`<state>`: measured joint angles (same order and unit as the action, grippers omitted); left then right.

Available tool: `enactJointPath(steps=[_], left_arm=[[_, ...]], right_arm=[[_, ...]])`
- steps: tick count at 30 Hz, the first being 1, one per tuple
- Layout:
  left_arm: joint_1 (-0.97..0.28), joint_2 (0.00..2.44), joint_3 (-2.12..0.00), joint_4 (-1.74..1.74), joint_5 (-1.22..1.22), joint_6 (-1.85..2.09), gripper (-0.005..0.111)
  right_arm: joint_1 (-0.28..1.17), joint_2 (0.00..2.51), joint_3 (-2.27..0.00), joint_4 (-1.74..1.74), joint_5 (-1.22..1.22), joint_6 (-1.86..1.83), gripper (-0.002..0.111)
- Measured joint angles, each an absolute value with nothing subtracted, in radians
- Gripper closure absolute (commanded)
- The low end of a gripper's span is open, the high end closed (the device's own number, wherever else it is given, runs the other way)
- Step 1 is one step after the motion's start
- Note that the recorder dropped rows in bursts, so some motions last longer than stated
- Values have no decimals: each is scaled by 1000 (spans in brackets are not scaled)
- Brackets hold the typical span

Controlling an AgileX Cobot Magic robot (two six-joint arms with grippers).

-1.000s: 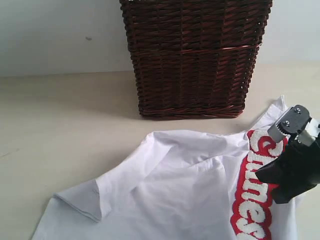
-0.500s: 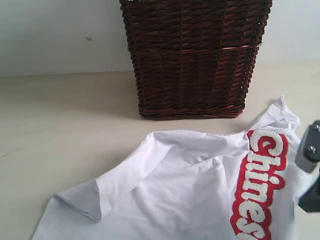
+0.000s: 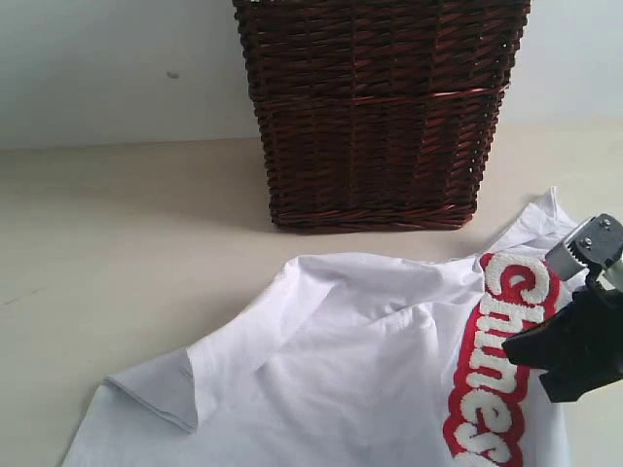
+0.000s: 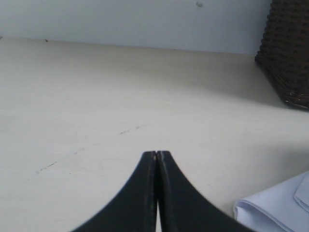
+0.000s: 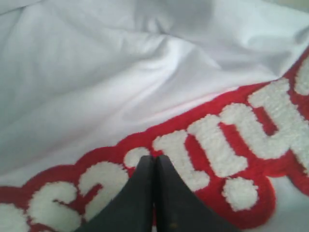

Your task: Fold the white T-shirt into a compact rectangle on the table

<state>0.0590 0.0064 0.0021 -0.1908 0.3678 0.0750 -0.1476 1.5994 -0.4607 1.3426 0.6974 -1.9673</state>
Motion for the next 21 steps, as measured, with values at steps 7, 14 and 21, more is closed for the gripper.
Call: enactJointPath(steps=[7,14,21], left_arm=[[59,6,2,-191,368,75,107],[59,6,2,-191,368,75,107],[59,6,2,-191,368,75,107]], right_arm=[[-148,1516,-491,1208,659,-1899,108],[-243,1468,-495,624,747,-1567,61],[-299,1595,-497,924,685,-1758,54]])
